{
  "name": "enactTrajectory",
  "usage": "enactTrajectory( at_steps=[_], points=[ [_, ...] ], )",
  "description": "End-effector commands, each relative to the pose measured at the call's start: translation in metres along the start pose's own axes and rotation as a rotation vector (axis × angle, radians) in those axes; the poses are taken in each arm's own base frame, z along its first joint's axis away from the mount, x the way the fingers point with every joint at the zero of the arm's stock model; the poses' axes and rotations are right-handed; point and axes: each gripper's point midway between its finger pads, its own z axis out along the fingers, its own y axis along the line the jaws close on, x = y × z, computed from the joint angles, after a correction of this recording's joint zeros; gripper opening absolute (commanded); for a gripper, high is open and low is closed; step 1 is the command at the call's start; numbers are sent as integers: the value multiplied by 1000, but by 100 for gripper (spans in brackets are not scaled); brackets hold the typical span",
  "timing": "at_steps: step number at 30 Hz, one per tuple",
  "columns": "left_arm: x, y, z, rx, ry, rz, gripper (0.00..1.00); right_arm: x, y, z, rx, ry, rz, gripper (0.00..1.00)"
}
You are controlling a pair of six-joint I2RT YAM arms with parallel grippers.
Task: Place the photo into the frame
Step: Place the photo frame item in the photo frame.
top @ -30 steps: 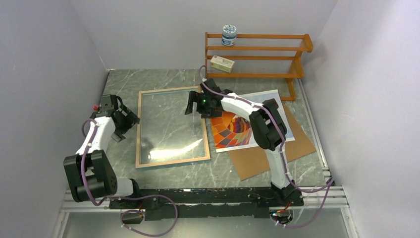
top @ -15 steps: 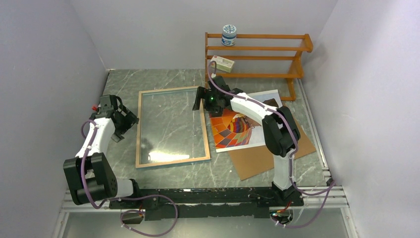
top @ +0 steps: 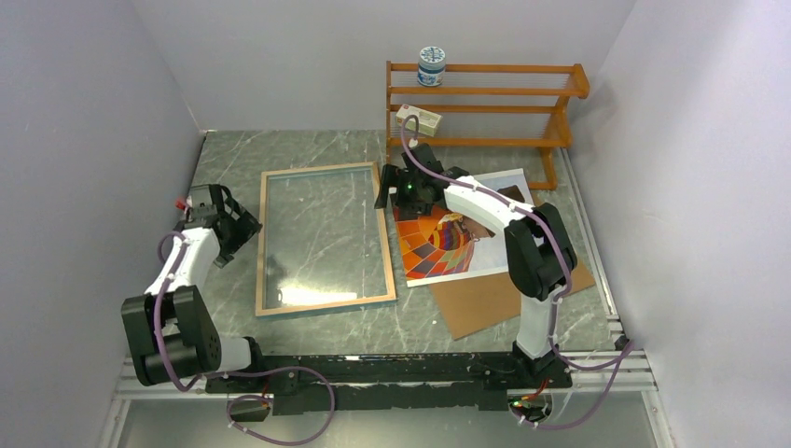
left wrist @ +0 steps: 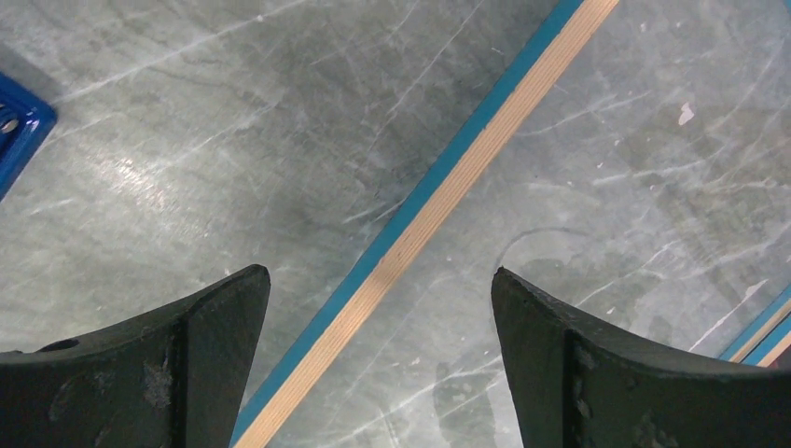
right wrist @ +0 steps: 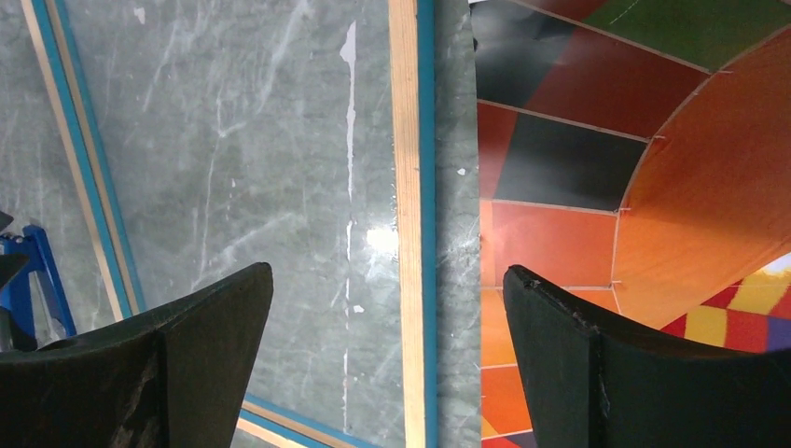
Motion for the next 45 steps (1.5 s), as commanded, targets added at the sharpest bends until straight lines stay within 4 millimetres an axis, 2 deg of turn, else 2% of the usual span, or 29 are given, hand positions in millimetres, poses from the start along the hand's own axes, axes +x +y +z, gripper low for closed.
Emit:
enactTrajectory(
  at_steps=[1,4,7,10,16,18,20,24,27,31,35,41,45],
  points=[
    [-12,-20,9,110,-64,16,94,-11,2,-15,2,-40,-48,96],
    [-2,-24,22,138,-25,17,94,-7,0,-10,5,-18,-57,93],
    [10,-27,31,164,19,14,93,0,-3,-4,10,14,-53,85],
    [20,-33,34,208,64,23,90,5,-8,-2,21,24,-53,81],
    [34,-36,36,236,124,-6,90,9,-23,-9,26,3,-52,80],
    [41,-40,38,258,159,-20,89,8,-36,-15,34,-11,-23,80],
    [48,-35,40,227,188,-54,88,8,-50,-22,37,-29,21,79],
    [55,-32,35,216,216,-86,88,3,-76,-45,40,-95,89,79],
    [47,-28,28,173,195,-91,88,0,-92,-64,46,-151,143,79],
    [24,-21,13,100,125,-71,89,-1,-126,-90,111,-237,243,79],
    [9,-22,-8,96,70,-61,90,3,-170,-115,216,-305,376,79],
    [2,-40,-35,200,65,-11,89,17,-233,-148,309,-370,567,81],
    [5,-51,-46,271,98,26,89,27,-272,-160,353,-373,652,82]
  ],
)
